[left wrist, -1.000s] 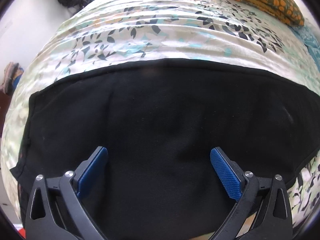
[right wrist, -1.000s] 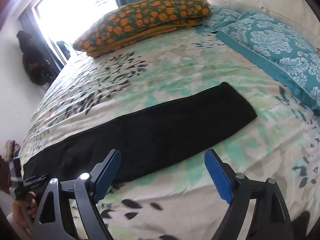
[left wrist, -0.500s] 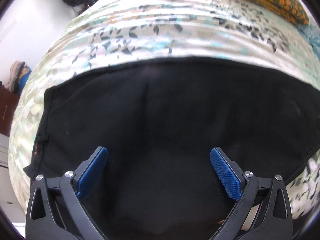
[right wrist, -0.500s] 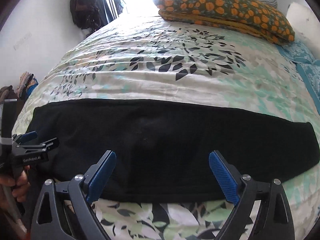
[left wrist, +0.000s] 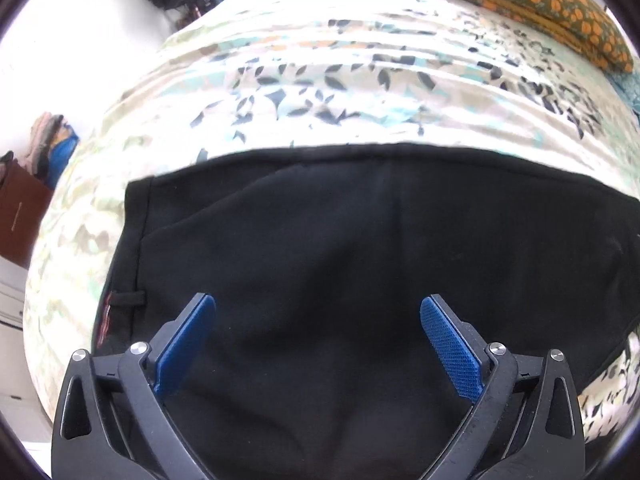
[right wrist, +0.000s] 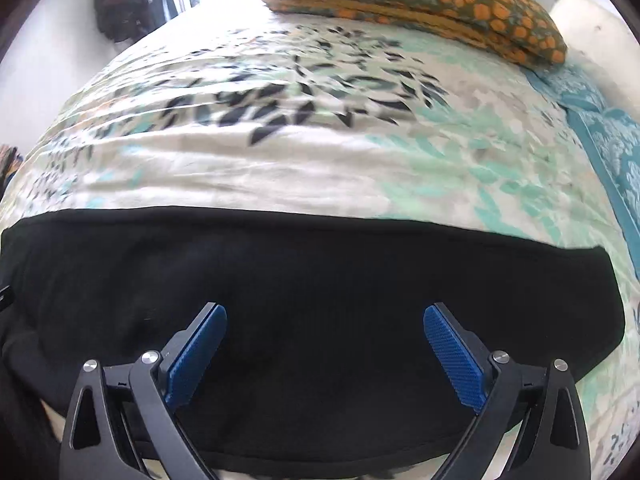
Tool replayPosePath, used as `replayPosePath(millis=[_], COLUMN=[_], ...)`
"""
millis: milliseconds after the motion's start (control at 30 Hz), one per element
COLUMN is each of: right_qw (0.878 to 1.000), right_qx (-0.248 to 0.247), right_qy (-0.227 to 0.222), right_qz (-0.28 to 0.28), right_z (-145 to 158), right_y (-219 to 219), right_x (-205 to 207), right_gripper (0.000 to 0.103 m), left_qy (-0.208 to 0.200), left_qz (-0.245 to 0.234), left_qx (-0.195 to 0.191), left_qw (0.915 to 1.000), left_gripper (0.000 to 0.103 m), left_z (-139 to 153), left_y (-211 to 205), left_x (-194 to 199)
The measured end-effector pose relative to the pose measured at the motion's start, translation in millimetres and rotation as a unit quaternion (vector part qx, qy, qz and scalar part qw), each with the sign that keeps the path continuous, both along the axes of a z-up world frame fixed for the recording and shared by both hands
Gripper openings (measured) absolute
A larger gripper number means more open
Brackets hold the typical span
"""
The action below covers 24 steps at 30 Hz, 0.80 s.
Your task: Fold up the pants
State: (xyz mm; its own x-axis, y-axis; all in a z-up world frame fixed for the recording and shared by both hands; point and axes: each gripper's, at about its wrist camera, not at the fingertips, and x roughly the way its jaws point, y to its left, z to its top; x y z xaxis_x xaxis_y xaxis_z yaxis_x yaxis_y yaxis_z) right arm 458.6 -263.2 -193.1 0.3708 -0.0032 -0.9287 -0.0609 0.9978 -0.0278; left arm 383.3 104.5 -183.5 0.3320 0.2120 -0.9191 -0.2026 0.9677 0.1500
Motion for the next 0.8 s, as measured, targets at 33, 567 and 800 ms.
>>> replayPosePath(millis=[33, 567, 800], right_qw=[1.000, 0.993, 0.989], right_qx=[0.000, 0.000, 0.065], right_qy=[0.029, 0.028, -0.037], right_qz=[-0.011, -0.114, -0.125], right_z=[-14.2, -23.3, 64.8], right_y=[-8.3, -172.6, -174.1], right_x=[3.8, 38.5, -47.8], right_gripper=[0.100, 0.103, 0.102], left_qy=[0.019, -0.030, -0.064], left_qz=[-0.003, 0.050, 0.017], left_qx=[-0.002, -0.010, -0.048], left_qw=[0.9998, 0.9982, 0.9967], left_gripper=[0.103, 0.103, 0.102], left_z=[-12.7, -12.1, 40.2], left_y=[3.2, 60.4, 57.7], left_x=[0.6, -16.9, -63.6])
